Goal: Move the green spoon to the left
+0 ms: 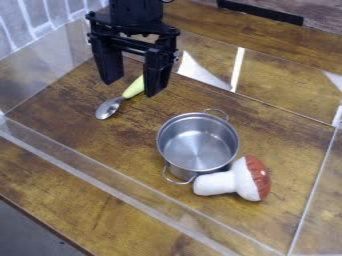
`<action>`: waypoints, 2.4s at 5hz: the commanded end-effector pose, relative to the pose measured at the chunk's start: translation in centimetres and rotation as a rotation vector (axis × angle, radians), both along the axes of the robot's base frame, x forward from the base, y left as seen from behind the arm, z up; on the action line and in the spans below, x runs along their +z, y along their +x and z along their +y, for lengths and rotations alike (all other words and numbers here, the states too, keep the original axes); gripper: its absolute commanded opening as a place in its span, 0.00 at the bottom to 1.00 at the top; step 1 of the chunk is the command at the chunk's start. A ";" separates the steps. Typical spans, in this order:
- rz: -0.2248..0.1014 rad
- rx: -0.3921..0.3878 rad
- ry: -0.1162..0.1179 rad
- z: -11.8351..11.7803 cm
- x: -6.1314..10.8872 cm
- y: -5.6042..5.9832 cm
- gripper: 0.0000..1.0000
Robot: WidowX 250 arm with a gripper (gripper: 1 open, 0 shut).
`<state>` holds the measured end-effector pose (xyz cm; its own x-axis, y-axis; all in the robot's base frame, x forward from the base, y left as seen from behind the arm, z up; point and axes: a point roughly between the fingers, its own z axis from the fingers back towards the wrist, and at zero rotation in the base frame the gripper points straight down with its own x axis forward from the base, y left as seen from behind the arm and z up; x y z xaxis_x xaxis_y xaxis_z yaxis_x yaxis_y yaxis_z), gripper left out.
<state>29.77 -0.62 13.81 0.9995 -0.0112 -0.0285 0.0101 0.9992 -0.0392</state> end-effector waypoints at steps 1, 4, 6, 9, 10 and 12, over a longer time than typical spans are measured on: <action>-0.029 -0.009 -0.004 -0.2 1.0 -0.1 1.00; -0.025 -0.017 -0.009 0.0 1.0 0.0 1.00; -0.027 -0.016 -0.012 0.2 1.0 0.3 1.00; -0.039 0.008 -0.004 0.7 1.4 0.5 1.00; -0.041 0.016 0.002 0.9 1.5 0.6 1.00; -0.038 0.007 0.004 0.4 1.6 0.4 1.00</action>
